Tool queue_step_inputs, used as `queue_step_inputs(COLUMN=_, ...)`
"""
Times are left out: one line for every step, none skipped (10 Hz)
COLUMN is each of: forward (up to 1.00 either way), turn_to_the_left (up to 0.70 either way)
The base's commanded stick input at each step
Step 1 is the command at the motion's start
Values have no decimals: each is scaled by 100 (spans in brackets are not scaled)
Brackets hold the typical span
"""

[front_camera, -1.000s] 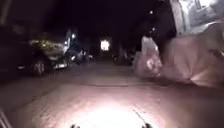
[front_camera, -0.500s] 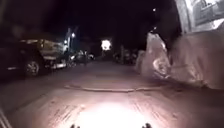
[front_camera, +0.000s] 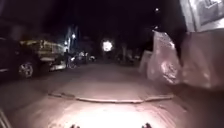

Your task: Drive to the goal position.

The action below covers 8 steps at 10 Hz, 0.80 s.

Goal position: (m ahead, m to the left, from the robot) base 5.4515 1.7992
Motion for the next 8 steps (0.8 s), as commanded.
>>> queue_step_inputs(forward=85, turn_to_the_left=0)
queue_step_inputs(forward=85, turn_to_the_left=0)
queue_step_inputs(forward=85, turn_to_the_left=0)
queue_step_inputs(forward=85, turn_to_the_left=0)
queue_step_inputs(forward=85, turn_to_the_left=0)
queue_step_inputs(forward=85, turn_to_the_left=0)
queue_step_inputs(forward=85, turn_to_the_left=0)
queue_step_inputs(forward=85, turn_to_the_left=0)
